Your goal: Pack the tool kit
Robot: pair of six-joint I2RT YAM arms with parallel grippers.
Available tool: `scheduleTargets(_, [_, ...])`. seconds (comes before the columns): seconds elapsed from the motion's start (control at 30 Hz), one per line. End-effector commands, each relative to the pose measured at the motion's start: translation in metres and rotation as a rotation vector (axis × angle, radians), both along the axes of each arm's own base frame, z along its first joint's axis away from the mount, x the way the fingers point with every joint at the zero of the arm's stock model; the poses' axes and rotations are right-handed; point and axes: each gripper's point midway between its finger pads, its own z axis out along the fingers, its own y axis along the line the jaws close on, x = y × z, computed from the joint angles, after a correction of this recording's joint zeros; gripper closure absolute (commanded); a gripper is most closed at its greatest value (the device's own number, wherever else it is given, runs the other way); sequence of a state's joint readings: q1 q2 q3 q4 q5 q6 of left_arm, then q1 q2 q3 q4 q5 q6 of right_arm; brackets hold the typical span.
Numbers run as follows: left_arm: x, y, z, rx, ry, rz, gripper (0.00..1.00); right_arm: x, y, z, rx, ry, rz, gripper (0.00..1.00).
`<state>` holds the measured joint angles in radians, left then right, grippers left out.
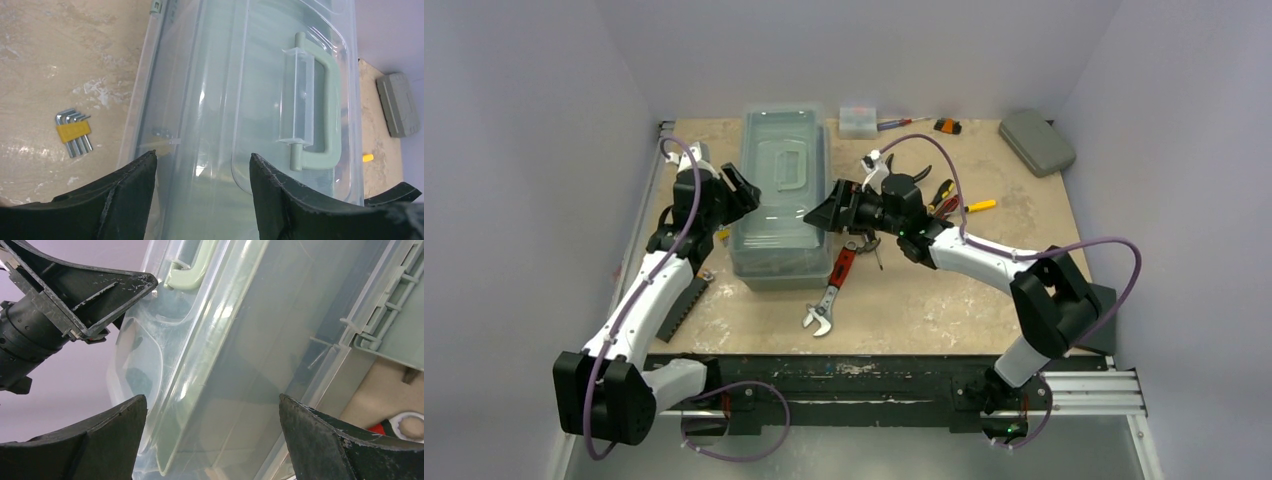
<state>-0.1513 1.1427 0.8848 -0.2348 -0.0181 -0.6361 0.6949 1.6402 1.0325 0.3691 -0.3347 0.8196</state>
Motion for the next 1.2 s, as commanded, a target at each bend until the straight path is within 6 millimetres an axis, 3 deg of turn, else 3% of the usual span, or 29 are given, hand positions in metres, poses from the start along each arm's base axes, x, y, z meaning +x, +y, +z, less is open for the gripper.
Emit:
scheduleTargets(0.0, [-0.072,-0.046,-0.077,-0.049,0.351,-0.181,0.37,-0.021,-0.009,-0.010,-0.066,0.023,0.032,0.01])
scheduleTargets(0.2, [-0.077,-0.074,-0.078,-0.115,0.343,-0.223,0.37,-0.022,-0.031,-0.004,-0.126,0.019,-0.024,0.01])
scheduleTargets(0.53, [-0.088,-0.122,-0.059,-0.164,0.306,-0.294,0.37,-0.004,-0.089,-0.002,-0.191,0.035,-0.114,0.01])
scheduleTargets(0.7, [-0.093,-0.136,-0.060,-0.180,0.311,-0.311,0.36,0.000,-0.106,-0.003,-0.229,0.048,-0.104,0.01])
scheduleTargets(0.8, [-0.093,-0.136,-0.063,-0.163,0.323,-0.313,0.33,-0.001,-0.106,-0.002,-0.243,0.048,-0.090,0.01])
scheduleTargets(0.97, [-0.088,-0.112,-0.060,-0.089,0.327,-0.244,0.26,-0.001,-0.103,0.004,-0.261,0.051,-0.062,0.02])
scheduleTargets(1.17, [-0.086,-0.101,-0.080,-0.182,0.370,-0.252,0.28,-0.006,-0.080,0.032,-0.263,0.001,-0.027,0.06])
